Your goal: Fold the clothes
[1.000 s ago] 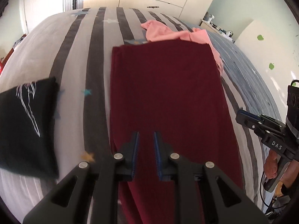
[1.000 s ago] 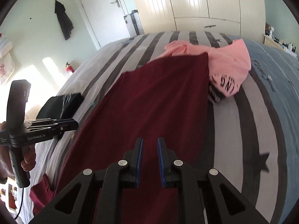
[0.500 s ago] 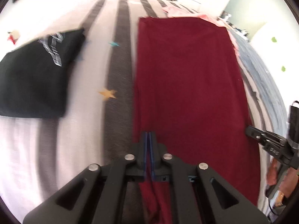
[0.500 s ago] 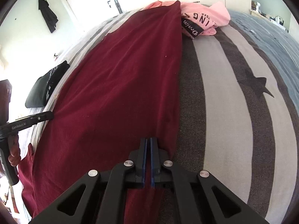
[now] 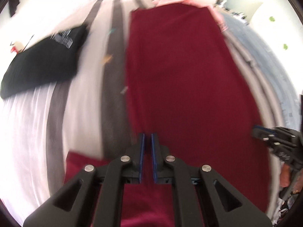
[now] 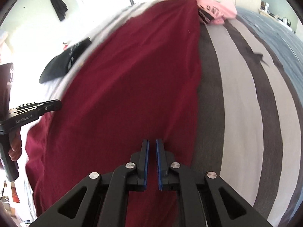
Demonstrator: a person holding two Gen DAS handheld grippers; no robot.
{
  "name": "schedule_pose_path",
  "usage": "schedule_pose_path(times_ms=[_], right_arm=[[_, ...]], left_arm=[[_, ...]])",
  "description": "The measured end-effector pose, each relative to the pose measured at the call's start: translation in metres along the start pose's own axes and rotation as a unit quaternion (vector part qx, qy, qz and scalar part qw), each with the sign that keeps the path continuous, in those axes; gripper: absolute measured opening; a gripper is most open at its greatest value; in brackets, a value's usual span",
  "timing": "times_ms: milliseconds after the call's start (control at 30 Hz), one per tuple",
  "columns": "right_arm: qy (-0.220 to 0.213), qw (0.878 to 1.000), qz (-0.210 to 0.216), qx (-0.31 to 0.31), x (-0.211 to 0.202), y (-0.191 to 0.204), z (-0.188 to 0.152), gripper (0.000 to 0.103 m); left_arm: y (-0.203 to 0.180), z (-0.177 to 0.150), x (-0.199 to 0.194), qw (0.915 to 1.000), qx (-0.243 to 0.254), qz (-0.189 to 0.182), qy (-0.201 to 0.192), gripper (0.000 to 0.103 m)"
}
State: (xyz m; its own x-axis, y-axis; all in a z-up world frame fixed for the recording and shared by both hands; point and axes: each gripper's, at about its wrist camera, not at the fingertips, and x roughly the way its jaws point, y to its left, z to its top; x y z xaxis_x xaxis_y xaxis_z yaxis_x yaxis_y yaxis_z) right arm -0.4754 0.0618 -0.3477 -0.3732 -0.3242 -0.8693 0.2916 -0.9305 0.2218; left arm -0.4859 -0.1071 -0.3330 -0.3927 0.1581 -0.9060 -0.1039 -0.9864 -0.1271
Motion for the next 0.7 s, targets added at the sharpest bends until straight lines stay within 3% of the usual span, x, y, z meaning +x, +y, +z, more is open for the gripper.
schedule_pose_path(times_ms=[133, 300, 433, 600, 700], right_arm=[[0.002, 1.0, -0.007, 0.012, -0.008, -0.008, -0.008, 0.002], [-0.011, 1.0, -0.01, 0.014, -0.033, -0.001, -0.009, 0.007], [-0.006, 1.0, 0.01, 0.01, -0.039, 0.012, -0.015, 0.007], [0.027, 1.0, -0.002, 0.012, -0.024, 0.01, -0.04, 0.004], [0.03, 0.999, 0.0, 0.011, -0.029, 0.004, -0.043, 0.002]], left_arm=[[0.017, 0.004, -0.013, 0.999, -0.042, 0.01, -0.009, 0.011], [-0.007, 0.004, -0.039, 0.9995, -0.015, -0.015, -0.024, 0.011], [-0.025, -0.015, -0.04, 0.9997, 0.006, -0.021, -0.006, 0.011], [-0.01, -0.04, -0.024, 0.9997, -0.018, 0.0, 0.017, 0.012], [0.0, -0.038, -0.029, 0.9991, -0.038, -0.003, 0.02, 0.011]])
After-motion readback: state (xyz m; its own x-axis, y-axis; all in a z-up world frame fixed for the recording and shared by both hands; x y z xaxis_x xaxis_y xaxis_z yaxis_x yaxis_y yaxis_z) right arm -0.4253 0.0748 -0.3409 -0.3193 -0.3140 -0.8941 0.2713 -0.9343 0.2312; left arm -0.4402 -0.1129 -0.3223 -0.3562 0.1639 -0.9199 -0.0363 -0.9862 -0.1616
